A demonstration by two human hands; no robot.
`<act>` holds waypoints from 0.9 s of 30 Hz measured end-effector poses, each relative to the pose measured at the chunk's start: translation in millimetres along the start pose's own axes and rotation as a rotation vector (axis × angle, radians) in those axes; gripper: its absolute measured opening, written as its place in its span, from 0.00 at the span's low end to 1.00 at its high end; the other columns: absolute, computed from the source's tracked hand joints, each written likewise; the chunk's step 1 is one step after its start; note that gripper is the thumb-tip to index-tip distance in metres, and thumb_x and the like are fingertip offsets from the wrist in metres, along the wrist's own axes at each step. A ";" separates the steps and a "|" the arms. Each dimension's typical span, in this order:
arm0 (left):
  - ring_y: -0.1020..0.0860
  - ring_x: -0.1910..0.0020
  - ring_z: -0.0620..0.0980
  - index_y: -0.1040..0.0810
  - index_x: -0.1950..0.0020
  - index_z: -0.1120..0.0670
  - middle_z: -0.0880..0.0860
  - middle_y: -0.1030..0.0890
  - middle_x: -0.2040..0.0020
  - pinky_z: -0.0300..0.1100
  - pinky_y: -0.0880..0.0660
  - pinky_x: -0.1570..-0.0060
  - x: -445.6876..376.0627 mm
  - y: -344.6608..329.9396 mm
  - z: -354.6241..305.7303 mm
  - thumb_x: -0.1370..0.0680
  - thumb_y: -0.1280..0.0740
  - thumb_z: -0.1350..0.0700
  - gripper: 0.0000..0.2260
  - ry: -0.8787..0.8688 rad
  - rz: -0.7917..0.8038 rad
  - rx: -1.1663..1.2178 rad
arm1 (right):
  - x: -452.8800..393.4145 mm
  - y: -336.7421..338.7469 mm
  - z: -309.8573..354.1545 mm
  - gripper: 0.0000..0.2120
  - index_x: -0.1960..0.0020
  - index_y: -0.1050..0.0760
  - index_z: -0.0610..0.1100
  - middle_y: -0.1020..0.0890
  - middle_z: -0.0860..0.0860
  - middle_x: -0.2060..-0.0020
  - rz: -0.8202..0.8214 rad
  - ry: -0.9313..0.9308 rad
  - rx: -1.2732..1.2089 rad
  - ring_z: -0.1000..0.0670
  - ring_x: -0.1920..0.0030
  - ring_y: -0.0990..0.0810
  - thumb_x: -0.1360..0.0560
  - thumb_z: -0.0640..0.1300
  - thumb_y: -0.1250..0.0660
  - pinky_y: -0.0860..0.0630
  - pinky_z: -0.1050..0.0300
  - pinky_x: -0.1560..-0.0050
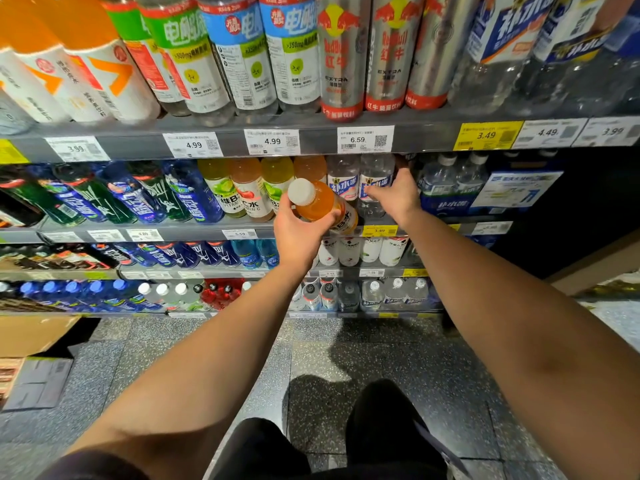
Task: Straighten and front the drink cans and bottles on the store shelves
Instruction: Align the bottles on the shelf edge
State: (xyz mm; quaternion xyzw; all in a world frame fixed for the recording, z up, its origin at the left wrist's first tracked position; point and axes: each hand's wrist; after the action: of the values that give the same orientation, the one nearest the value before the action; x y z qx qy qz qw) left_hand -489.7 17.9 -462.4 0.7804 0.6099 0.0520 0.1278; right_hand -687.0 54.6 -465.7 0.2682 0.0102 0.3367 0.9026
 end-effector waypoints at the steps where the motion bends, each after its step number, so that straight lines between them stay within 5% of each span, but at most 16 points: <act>1: 0.20 0.46 0.46 0.26 0.38 0.49 0.46 0.19 0.47 0.42 0.22 0.44 0.7 0.0 -0.7 0.35 0.18 0.51 0.29 0.001 0.011 -0.001 | 3.6 1.4 -0.7 0.21 0.42 0.30 0.38 0.20 0.44 0.48 -0.008 0.004 -0.005 0.44 0.46 0.21 0.29 0.43 0.25 0.23 0.48 0.44; 5: 0.20 0.47 0.46 0.27 0.40 0.47 0.46 0.19 0.47 0.44 0.22 0.44 4.6 -5.0 -5.1 0.37 0.18 0.49 0.29 0.009 0.051 -0.030 | 36.8 -3.7 -6.9 0.14 0.41 0.27 0.39 0.23 0.47 0.48 -0.287 0.291 0.000 0.48 0.47 0.24 0.26 0.38 0.33 0.24 0.51 0.44; 9: 0.20 0.50 0.44 0.27 0.41 0.47 0.46 0.18 0.48 0.40 0.23 0.48 11.6 -4.2 -8.6 0.36 0.19 0.48 0.28 0.031 -0.003 -0.049 | 60.9 -20.2 -12.6 0.13 0.41 0.26 0.42 0.22 0.47 0.48 -0.138 0.383 0.027 0.52 0.51 0.24 0.25 0.38 0.35 0.22 0.51 0.48; 13: 0.23 0.53 0.34 0.28 0.42 0.46 0.40 0.21 0.51 0.31 0.28 0.51 8.3 18.6 -3.0 0.35 0.19 0.50 0.26 0.066 -0.066 -0.015 | 60.2 -35.7 1.0 0.13 0.41 0.26 0.42 0.23 0.48 0.45 -0.102 0.435 0.138 0.50 0.46 0.24 0.25 0.43 0.33 0.25 0.50 0.43; 21: 0.21 0.46 0.44 0.27 0.37 0.48 0.45 0.20 0.45 0.41 0.24 0.42 -12.7 56.5 18.8 0.36 0.18 0.48 0.30 0.039 -0.031 -0.042 | 46.6 -75.9 33.7 0.44 0.31 0.36 0.36 0.35 0.38 0.29 -0.502 0.110 0.139 0.39 0.30 0.35 0.35 0.59 0.23 0.32 0.46 0.34; 27: 0.22 0.43 0.47 0.28 0.35 0.48 0.47 0.20 0.43 0.45 0.24 0.42 -25.0 52.7 24.8 0.37 0.19 0.44 0.34 -0.017 0.059 -0.091 | 30.7 -85.8 26.2 0.44 0.32 0.37 0.36 0.40 0.37 0.25 -0.523 0.098 -0.010 0.39 0.26 0.39 0.36 0.58 0.21 0.34 0.49 0.31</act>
State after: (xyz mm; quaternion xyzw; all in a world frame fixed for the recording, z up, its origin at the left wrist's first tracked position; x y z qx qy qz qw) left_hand -440.6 -21.4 -470.5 0.7917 0.5827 0.0768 0.1668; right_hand -606.4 6.9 -480.4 0.2352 0.1213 0.1047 0.9586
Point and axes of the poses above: each hand's wrist, its own x-axis away from the middle knuckle, its own y-axis out of the back of the hand, z = x × y
